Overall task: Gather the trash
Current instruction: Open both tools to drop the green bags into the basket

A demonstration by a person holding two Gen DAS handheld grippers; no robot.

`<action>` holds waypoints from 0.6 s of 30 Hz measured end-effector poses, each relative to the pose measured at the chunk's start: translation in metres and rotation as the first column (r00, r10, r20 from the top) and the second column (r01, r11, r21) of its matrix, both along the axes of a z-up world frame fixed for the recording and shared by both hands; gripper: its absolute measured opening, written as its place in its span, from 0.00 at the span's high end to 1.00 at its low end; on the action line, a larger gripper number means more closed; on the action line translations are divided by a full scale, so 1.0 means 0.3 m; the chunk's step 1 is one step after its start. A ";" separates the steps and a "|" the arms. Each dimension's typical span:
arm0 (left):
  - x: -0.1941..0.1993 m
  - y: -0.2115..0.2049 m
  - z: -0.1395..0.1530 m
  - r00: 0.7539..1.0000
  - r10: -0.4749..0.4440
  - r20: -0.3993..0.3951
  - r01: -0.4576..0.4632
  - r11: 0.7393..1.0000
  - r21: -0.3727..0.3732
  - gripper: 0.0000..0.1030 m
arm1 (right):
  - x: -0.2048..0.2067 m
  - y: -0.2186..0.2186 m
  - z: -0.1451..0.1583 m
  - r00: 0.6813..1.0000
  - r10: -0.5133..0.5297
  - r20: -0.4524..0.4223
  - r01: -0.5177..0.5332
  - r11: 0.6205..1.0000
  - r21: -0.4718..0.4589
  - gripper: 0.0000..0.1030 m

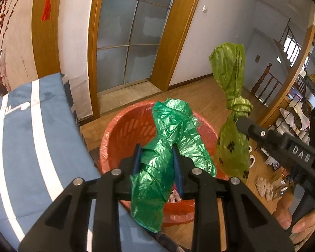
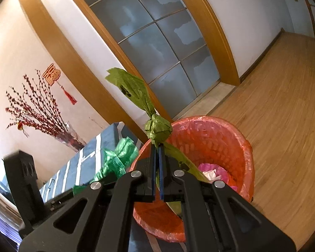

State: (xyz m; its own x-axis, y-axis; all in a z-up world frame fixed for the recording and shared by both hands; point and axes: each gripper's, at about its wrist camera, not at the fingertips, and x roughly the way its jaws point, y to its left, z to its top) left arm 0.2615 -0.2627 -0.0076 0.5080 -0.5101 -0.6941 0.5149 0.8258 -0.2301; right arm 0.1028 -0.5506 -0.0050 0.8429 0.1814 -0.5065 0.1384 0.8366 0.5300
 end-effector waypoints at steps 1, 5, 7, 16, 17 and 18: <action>0.006 0.002 -0.008 1.000 0.002 -0.003 -0.002 1.000 0.003 0.70 | 0.007 -0.005 -0.005 1.000 -0.003 -0.007 0.003 1.000 0.001 0.91; 0.016 -0.002 -0.043 1.000 0.004 -0.025 -0.004 1.000 0.018 0.62 | 0.002 -0.021 -0.019 1.000 -0.023 -0.012 0.023 1.000 -0.001 0.56; 0.019 0.001 -0.053 0.999 0.011 -0.030 -0.010 1.000 0.026 0.59 | -0.001 -0.019 -0.019 0.999 -0.030 -0.014 0.030 1.000 -0.008 0.55; -0.017 0.083 -0.033 0.999 0.052 0.002 -0.052 0.998 0.044 0.44 | -0.107 0.036 0.045 0.996 -0.088 0.023 0.091 0.978 -0.188 0.26; -0.027 0.098 -0.021 0.998 0.058 0.013 -0.058 0.997 0.044 0.43 | -0.127 0.052 0.059 0.995 -0.097 0.035 0.102 0.970 -0.219 0.18; -0.046 0.124 -0.003 0.997 0.069 0.031 -0.071 0.997 0.043 0.39 | -0.147 0.062 0.069 0.994 -0.103 0.047 0.112 0.964 -0.243 0.13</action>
